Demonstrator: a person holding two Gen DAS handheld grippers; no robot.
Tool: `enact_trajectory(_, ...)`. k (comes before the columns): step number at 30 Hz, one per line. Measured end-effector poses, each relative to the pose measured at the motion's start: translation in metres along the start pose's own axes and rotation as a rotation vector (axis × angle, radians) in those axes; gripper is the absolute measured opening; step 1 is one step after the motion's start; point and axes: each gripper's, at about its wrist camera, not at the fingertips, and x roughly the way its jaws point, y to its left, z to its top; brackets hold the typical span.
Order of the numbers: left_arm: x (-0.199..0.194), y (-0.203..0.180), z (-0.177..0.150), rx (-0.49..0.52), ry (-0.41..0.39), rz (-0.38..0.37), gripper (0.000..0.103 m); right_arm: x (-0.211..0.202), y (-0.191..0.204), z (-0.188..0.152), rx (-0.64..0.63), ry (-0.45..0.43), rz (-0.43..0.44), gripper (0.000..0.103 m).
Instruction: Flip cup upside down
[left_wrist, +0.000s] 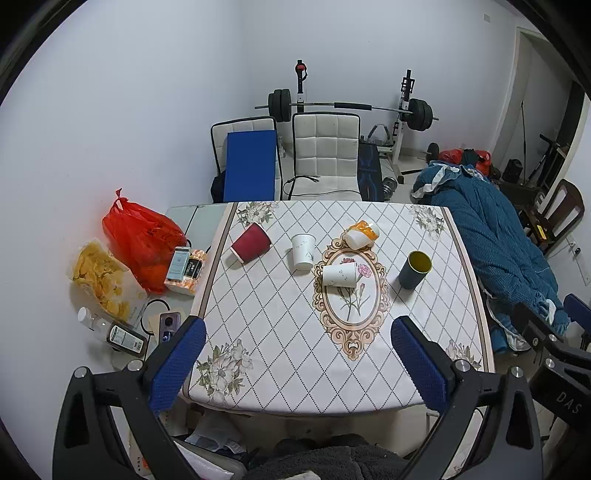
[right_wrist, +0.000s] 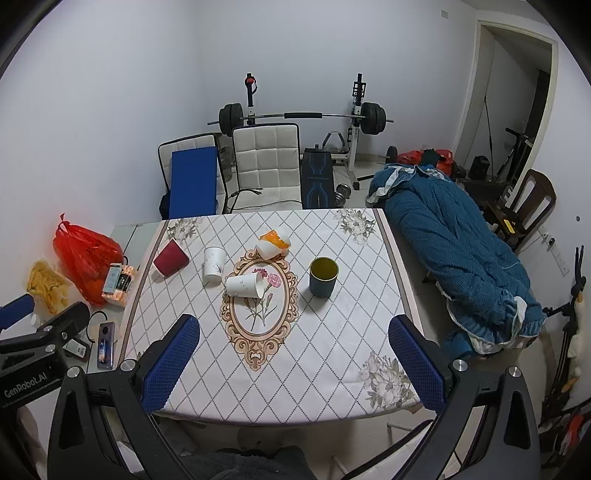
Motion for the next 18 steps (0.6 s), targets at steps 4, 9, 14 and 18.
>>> enact_trajectory(4, 0.0, 0.001, 0.001, 0.0, -0.001, 0.0, 0.103, -0.012, 0.005, 0.002, 0.003, -0.003, -0.001, 0.103)
enact_trajectory(9, 0.0, -0.001, 0.001, 0.0, -0.003, 0.003, 0.103, -0.015, 0.006, 0.002, 0.004, -0.006, 0.002, 0.103)
enact_trajectory(14, -0.004, 0.003, 0.002, 0.0, -0.01, 0.001, 0.103, -0.02, 0.003, 0.004, 0.012, -0.004, 0.01, 0.103)
enact_trajectory(18, -0.006, 0.004, 0.003, 0.001, -0.01, 0.0, 0.103, -0.019, 0.003, 0.004, 0.02, -0.001, 0.014, 0.103)
